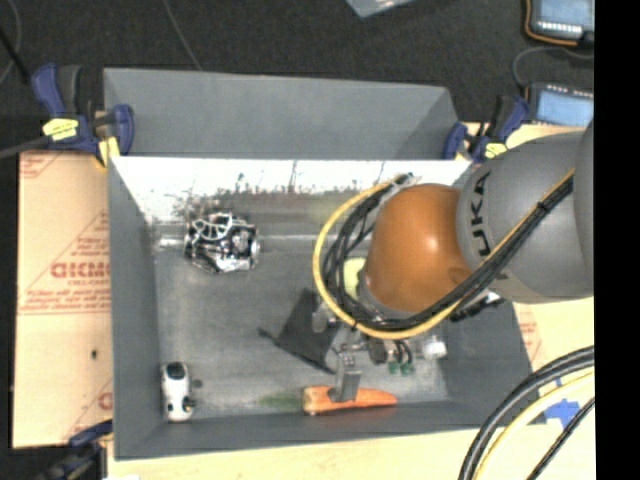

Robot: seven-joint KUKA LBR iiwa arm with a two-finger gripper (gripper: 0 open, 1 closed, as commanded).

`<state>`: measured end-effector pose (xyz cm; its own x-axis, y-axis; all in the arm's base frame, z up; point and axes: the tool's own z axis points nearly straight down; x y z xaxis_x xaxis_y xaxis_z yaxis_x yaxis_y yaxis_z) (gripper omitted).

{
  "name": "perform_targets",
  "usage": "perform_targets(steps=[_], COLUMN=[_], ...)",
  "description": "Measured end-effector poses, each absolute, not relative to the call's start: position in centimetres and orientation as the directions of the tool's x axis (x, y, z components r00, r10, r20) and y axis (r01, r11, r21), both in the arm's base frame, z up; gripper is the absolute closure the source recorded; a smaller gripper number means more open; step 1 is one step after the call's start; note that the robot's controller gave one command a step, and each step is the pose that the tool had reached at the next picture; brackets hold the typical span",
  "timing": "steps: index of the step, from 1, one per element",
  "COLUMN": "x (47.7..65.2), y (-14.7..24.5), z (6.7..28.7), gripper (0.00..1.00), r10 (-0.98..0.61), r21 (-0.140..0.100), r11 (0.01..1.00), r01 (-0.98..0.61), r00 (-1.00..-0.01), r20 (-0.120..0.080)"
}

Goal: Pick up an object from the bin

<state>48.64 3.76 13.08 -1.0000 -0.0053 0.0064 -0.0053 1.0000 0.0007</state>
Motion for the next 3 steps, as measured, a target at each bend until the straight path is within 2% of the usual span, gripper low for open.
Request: perform_targets(steps=[1, 2, 3], x=[48.8, 50.6, 51.3], y=[3.7, 3.2, 3.5], z=[13.5, 14.0, 15.9], gripper=[0.0, 0.0, 0.0], r10=[-0.004, 0.042, 0.171], r21=[0.001, 0.001, 0.001], r11=[1.0, 0.999, 0.985], r01=[-0.004, 0.042, 0.171], r00=[-1.0, -0.999, -0.985], r20=[-0.002, 0.002, -0.001])
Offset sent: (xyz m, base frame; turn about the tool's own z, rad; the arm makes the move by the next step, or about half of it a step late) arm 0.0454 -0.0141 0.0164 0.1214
